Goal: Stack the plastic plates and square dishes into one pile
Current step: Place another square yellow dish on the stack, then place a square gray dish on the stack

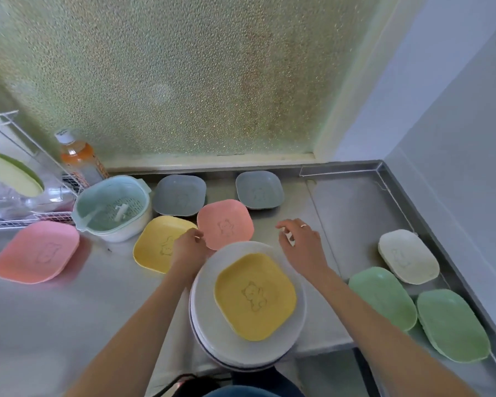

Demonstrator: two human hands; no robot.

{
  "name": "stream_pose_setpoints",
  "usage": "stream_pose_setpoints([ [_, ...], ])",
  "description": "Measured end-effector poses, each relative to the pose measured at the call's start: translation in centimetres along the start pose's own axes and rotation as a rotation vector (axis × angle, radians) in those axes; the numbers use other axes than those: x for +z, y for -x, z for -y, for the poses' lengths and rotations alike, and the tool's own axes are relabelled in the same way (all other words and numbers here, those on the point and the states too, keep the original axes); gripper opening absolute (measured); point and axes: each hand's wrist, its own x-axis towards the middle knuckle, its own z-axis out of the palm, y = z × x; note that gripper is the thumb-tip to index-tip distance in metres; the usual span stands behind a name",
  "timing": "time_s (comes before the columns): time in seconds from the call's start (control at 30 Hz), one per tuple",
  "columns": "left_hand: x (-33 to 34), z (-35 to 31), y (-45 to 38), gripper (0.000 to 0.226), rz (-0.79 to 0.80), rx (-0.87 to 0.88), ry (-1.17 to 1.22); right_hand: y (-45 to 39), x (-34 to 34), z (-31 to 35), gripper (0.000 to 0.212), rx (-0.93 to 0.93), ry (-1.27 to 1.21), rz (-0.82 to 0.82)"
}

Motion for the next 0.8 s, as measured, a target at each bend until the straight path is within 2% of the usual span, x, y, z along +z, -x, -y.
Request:
stream_pose_setpoints([
  [0.2,0.7,0.4,-2.0,0.02,0.117,-0.286,-0.068,-8.3,2.0,-2.8,0.053,0.028,0.293,0.369],
  [0.3,1.6,-0.3,-2.8,0.043,0.143,-0.351,-0.108,-10.5,3.1,-3.1,0.061,0.012,0.359,0.467],
  [0.37,2.0,-0.7,-3.2,0.044,0.139,-0.389,-0.113,-11.3,3.6,-3.2,0.063,0.011,0.375,0.502],
  [0.43,2.3,-0.8,-3.5,0.042,0.125,-0.417,-0.122,-11.7,4.0,-3.3,0.059,0.0,0.396,0.51],
  [0.67,2.7,-1.3,-3.5,0.03,0.104,-0.468,-0.042,-11.2,4.3,-3.5,0.027,-0.037,0.508,0.376],
  [0.8,2.2,-1.2,-3.5,0.019,0.097,-0.473,0.196,-10.1,3.7,-3.7,0.029,-0.081,0.475,0.286],
])
